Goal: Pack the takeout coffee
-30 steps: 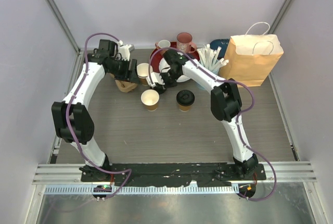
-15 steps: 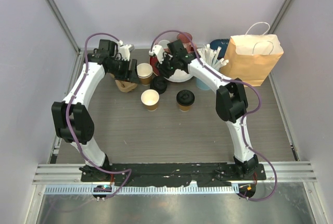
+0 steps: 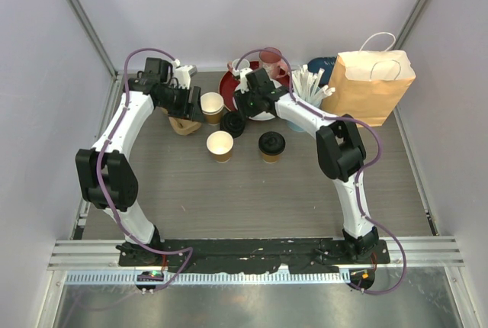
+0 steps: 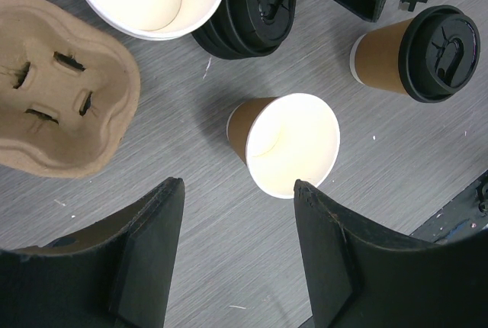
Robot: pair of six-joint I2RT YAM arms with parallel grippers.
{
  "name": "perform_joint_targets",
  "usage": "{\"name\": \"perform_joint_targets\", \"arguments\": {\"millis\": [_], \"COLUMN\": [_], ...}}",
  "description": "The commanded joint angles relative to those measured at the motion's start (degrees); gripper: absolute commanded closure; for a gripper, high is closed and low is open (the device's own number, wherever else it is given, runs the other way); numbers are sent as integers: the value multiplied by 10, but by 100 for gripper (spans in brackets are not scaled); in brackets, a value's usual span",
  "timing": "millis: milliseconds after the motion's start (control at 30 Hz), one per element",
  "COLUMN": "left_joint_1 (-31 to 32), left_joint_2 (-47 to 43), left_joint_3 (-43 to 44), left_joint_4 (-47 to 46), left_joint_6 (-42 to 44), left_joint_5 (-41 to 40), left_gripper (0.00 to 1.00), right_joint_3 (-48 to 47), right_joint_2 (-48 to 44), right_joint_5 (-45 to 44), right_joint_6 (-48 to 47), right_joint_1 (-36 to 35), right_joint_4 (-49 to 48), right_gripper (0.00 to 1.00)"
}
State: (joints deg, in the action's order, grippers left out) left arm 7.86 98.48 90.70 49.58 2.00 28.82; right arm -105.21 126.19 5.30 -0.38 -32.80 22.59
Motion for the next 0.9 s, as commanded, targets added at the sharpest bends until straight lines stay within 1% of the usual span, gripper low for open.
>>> {"name": "perform_joint_targets", "arguments": {"millis": [0, 100, 367, 600, 867], "left_joint_1": [-2, -2, -2, -2, -2], "left_joint_2": [-12, -13, -15, -13, -15], "left_joint_3": [4, 4, 4, 4, 4], "left_joint_4": [-5, -5, -3, -2, -3], "left_joint_6": [4, 4, 8, 8, 10], "left_joint_5": [18, 18, 16, 19, 18], "left_gripper": [37, 37, 37, 37, 37], "right_joint_3": [-11, -11, -2, -18, -25], "right_joint_2": [-19, -17, -8, 10, 22], "right_joint_5": [-6, -5, -8, 1, 17], "right_joint_6": [35, 35, 28, 28, 26], "right_joint_1": [-4, -3, -4, -4, -4], "right_joint_4": [-12, -11, -3, 7, 16], "right_gripper": [54, 57, 58, 61, 66]}}
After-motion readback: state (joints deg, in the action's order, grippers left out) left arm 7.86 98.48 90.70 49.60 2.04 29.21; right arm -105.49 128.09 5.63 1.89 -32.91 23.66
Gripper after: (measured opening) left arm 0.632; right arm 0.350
